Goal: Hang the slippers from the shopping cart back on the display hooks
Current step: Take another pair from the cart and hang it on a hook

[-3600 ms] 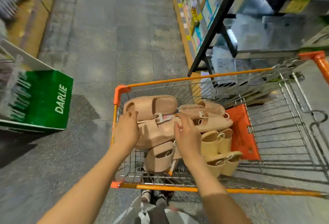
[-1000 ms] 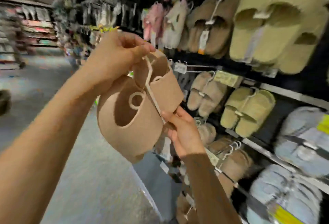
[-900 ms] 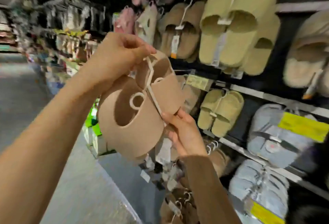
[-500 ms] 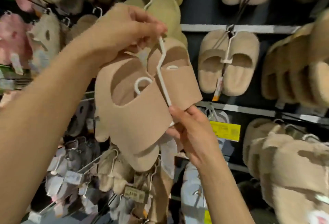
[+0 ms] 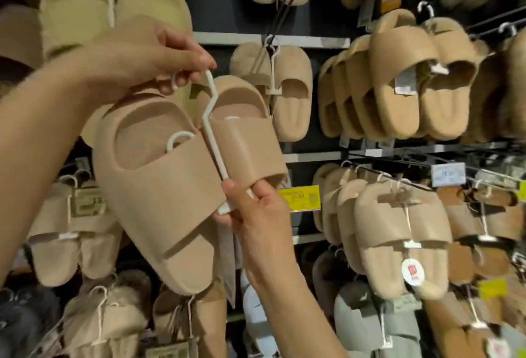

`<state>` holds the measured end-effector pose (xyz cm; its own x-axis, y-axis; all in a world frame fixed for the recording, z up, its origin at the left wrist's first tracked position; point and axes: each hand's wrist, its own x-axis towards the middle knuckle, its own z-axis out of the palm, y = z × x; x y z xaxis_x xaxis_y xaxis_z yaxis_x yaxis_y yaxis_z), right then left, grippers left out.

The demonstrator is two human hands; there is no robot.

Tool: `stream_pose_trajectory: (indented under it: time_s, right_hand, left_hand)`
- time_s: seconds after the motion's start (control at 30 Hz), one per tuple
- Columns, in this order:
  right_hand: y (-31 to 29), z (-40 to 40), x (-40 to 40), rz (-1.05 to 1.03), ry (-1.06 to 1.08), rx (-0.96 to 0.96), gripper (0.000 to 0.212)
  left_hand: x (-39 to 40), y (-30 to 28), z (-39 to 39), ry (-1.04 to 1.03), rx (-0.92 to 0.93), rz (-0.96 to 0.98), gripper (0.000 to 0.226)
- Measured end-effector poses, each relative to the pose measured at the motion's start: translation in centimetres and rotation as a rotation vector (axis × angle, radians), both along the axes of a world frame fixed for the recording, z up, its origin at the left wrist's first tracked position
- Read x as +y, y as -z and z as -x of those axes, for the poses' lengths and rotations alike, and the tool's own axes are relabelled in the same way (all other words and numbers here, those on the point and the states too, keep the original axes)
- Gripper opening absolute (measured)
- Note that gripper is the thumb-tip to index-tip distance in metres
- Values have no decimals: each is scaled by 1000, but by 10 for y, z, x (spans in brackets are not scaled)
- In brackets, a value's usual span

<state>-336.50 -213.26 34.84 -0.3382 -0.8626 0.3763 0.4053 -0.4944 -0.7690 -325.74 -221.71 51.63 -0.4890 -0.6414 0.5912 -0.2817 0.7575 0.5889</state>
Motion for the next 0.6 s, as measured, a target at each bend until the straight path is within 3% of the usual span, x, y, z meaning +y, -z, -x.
stream_pose_trajectory:
  time_s: [0.1, 0.27, 0.33, 0.43, 0.47, 0.6]
  right_hand:
    - [14, -17, -1, -92, -19, -22, 12]
    - [31, -32, -6, -169, -20, -77, 15]
    - [30, -31, -8, -166, 12, -70, 13]
    - [19, -24, -11, -105, 50, -60, 12]
    - [12, -21, -14, -71, 58, -62, 11]
    - [-16, -4, -24, 9, 122, -162, 10]
  left_hand:
    - [-19, 19, -14, 14, -37, -84, 12]
    - [-34, 39, -31, 111, -72, -125, 72]
    - [-36, 39, -32, 111, -75, -115, 63]
    - [-31, 27, -26, 57, -30, -86, 14]
    - [-29, 20, -23, 27, -18, -37, 8]
    - [-24, -9, -10, -40, -1, 83, 15]
